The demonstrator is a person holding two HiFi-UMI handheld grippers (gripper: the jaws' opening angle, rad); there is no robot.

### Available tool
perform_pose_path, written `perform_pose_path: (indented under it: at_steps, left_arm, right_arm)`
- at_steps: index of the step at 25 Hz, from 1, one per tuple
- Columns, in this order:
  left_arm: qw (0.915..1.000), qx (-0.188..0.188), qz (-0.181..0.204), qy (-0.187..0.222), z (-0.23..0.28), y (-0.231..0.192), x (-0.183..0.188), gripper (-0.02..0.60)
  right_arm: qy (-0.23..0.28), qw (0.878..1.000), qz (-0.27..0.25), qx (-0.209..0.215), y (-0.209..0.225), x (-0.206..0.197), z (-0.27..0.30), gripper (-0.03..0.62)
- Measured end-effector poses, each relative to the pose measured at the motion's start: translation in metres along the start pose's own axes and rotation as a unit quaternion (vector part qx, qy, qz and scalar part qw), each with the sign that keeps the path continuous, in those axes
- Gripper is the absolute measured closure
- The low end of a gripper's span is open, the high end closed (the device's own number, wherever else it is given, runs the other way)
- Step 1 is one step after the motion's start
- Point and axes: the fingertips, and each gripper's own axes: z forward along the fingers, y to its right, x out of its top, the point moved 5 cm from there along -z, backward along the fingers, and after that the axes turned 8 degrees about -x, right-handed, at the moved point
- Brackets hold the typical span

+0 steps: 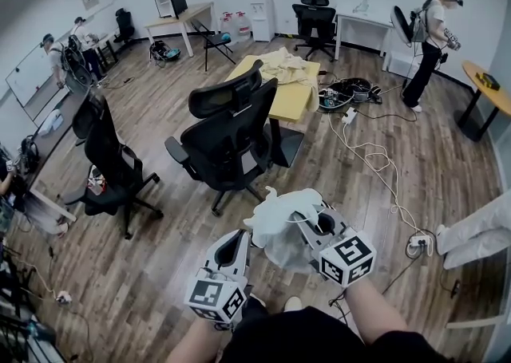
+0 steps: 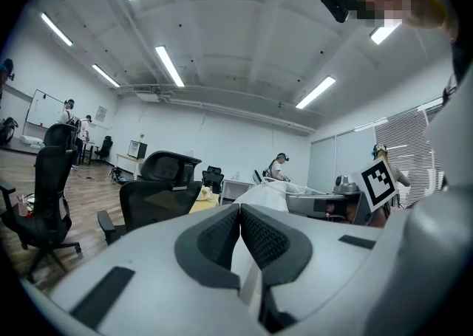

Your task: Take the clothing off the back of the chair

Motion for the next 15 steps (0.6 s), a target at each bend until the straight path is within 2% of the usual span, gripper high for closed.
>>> perform_pose_path:
  at_steps: [15]
  left_arm:
    - [1.0, -0.001, -0.004, 0.0, 0.0059, 0.0018, -0.0022, 0.563]
  right_arm:
    - [-0.006, 1.0, -0.008, 0.004, 0.0005, -0.0028, 0.0, 0.53]
